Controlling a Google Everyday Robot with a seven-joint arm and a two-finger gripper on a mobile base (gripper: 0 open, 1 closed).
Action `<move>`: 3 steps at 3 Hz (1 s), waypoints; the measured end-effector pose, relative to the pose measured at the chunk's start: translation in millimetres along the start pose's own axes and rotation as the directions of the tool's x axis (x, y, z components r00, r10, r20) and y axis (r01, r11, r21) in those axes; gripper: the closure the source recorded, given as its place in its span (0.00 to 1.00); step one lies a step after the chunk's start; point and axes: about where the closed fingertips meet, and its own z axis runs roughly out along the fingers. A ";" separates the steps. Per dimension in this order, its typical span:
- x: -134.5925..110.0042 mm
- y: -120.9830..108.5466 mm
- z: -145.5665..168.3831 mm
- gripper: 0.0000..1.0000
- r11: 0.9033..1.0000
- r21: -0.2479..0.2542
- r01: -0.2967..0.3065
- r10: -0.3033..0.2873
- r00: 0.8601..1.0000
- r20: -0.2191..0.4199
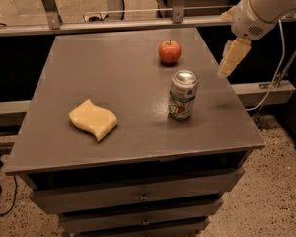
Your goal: Pick apple
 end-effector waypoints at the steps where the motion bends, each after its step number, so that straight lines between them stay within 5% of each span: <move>1: -4.3 -16.5 33.3 0.00 0.999 -0.005 -0.048 0.048 0.996 0.076; 2: -26.9 -36.1 75.5 0.00 0.986 -0.030 -0.164 0.166 0.963 0.210; 3: -56.4 -47.3 95.8 0.00 0.969 -0.072 -0.237 0.248 0.914 0.322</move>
Offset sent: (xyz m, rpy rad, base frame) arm 0.1010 0.0504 -0.0453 0.4063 0.0120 -0.0857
